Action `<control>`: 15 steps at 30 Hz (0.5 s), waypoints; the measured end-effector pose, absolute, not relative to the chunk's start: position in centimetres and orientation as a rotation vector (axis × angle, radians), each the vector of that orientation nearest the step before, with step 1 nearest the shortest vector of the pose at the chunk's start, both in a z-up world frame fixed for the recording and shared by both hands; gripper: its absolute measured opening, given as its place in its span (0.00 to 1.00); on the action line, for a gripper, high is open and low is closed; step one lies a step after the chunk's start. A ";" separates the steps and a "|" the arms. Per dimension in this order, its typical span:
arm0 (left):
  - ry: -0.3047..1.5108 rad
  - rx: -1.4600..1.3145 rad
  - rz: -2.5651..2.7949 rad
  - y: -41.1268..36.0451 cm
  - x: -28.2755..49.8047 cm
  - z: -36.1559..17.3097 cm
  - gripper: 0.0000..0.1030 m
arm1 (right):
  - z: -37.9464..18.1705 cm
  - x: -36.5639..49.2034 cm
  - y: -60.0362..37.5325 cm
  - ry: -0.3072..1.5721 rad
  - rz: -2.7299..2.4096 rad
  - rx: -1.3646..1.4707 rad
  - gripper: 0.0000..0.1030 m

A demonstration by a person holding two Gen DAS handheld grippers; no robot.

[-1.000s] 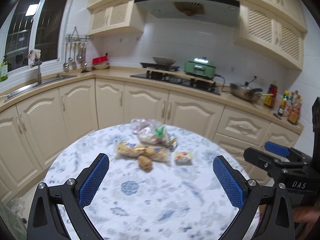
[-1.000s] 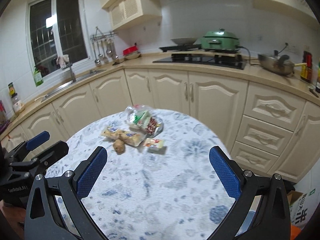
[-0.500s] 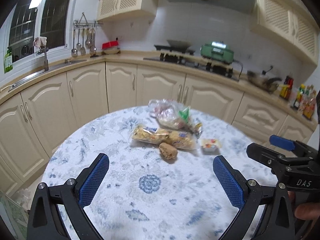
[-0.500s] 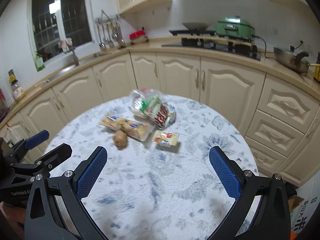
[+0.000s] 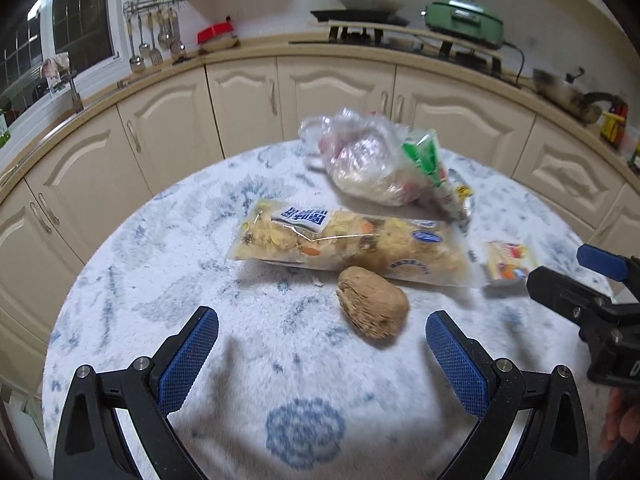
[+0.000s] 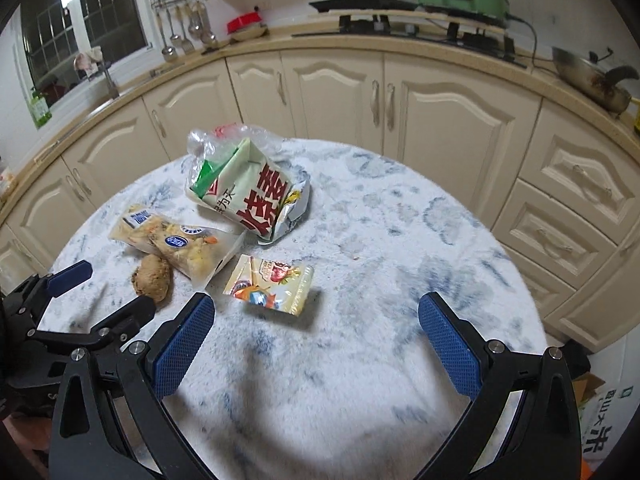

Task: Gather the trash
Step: 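Grasp the brown bread roll with the left tool while the right tool grasps the white block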

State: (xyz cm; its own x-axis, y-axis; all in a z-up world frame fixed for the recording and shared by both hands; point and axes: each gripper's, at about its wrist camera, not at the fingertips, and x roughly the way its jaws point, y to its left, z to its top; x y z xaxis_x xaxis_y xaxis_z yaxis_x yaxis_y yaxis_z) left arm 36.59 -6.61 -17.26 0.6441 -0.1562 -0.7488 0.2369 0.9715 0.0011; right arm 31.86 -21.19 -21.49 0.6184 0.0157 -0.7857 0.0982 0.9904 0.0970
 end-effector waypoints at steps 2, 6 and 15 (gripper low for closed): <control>0.857 0.091 -0.241 -6.8 37.8 -17.7 0.97 | -21.9 32.5 -20.8 0.915 -0.037 0.127 0.99; 0.895 0.068 -0.273 -7.1 39.6 -18.6 0.74 | -22.8 33.7 -20.4 0.937 -0.029 0.109 0.91; 0.875 0.002 -0.369 -7.1 40.9 -18.5 0.33 | -23.6 34.4 -19.8 0.946 -0.015 0.085 0.48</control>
